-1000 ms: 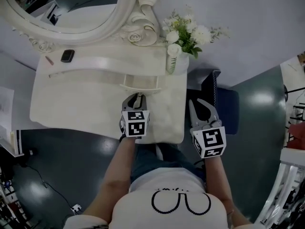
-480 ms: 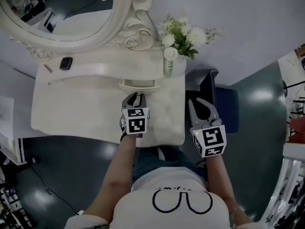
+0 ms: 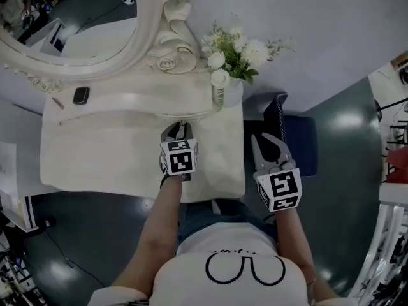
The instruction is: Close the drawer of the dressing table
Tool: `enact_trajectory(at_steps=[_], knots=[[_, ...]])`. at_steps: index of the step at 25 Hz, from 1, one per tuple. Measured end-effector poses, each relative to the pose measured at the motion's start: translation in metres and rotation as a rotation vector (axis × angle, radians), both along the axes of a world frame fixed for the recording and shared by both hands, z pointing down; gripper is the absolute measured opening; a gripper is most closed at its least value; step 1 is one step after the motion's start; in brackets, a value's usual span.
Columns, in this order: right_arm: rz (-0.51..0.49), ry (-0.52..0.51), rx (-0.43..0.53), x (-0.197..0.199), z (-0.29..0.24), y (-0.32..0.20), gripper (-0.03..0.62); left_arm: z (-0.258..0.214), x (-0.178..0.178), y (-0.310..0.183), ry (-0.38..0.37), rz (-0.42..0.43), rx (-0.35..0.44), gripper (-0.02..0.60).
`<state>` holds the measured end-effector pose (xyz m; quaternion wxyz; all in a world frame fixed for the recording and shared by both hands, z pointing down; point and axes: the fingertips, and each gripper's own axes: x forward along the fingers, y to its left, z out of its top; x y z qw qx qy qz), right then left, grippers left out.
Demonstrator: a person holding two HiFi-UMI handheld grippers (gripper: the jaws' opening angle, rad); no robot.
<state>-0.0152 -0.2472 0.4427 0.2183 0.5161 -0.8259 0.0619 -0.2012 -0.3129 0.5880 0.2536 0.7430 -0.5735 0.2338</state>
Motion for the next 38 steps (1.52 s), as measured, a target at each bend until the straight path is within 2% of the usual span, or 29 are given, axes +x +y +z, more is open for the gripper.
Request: enact_trajectory(at_steps=[4,17,22,23,26,27,33,38], knots=[[0.003,-0.001,-0.002,0.002,0.001,-0.004,0.003,-0.002,0.003,-0.009,0.015,0.0,0.002,0.089],[-0.008,0.009,-0.014,0.004,0.004,-0.003,0.003,-0.002,0.003,-0.024,0.001,0.003,0.013,0.089],[-0.011,0.009,-0.012,0.002,0.004,0.001,0.003,-0.003,0.003,-0.023,0.025,0.006,0.001,0.094],[-0.012,0.008,-0.011,0.001,0.003,0.002,0.003,-0.004,0.003,-0.022,0.028,0.004,-0.001,0.105],[-0.015,0.003,-0.008,-0.002,0.001,0.007,0.003,-0.008,0.003,-0.014,0.048,0.006,-0.006,0.209],[-0.017,0.001,-0.004,-0.003,0.0,0.008,0.003,-0.01,0.003,-0.011,0.055,0.006,-0.004,0.223],[-0.026,-0.005,0.021,-0.015,-0.007,0.018,0.003,-0.029,-0.019,0.009,0.08,-0.034,0.037,0.23],[-0.01,-0.014,0.059,-0.024,-0.021,0.024,0.003,-0.055,-0.043,0.026,0.085,-0.048,0.108,0.23]])
